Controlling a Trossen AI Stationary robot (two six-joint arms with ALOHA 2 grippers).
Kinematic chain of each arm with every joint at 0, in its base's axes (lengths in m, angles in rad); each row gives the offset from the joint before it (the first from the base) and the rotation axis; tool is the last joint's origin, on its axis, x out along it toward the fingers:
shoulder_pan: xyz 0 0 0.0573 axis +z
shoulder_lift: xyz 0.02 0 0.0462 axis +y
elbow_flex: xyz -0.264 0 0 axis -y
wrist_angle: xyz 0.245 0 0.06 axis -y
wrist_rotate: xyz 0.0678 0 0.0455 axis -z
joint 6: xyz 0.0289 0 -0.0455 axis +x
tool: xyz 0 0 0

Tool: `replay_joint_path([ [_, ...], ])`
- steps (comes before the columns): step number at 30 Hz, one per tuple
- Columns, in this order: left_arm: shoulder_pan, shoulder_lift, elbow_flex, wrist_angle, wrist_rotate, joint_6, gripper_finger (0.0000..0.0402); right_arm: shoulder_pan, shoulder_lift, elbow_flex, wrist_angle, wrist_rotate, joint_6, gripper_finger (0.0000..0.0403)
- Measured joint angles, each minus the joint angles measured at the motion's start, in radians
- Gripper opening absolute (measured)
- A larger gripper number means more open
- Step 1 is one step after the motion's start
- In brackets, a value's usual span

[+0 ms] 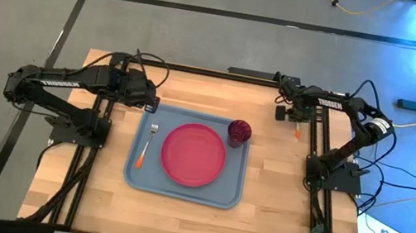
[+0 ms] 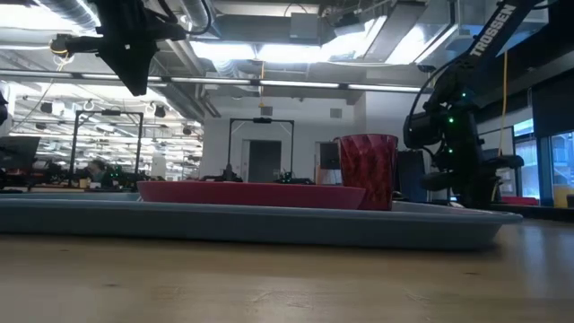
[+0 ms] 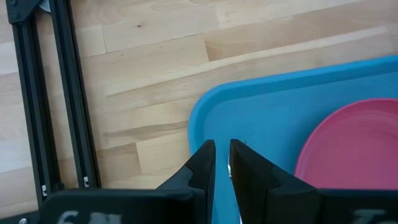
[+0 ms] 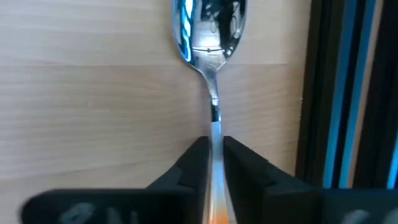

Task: Pick and place plate/cup/fork/spoon on tray
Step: Put the orange spoon on the blue serving tray to the left of the red plate

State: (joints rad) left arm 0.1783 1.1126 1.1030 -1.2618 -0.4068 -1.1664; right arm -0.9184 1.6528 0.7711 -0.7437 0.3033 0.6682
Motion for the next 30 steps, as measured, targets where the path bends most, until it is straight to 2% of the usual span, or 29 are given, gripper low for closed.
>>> replay_joint_path([
  [5, 0.000, 0.000, 0.000, 0.000, 0.000, 0.000, 0.0041, 0.000, 0.001, 0.000, 0.006, -0.018, -0.019, 0.0012],
  [16, 0.000, 0.000, 0.000, -0.001, 0.000, 0.001, 0.0041, 0.013, -0.038, 0.000, 0.001, -0.053, -0.046, 0.0006],
  [21, 0.000, 0.000, 0.000, -0.001, 0.000, 0.027, 0.0041, 0.019, -0.092, -0.002, -0.007, -0.167, -0.049, 0.0002],
  [30, 0.000, 0.000, 0.000, 0.000, 0.000, 0.077, 0.0041, 0.063, -0.125, -0.001, -0.027, -0.171, -0.046, 0.0001],
])
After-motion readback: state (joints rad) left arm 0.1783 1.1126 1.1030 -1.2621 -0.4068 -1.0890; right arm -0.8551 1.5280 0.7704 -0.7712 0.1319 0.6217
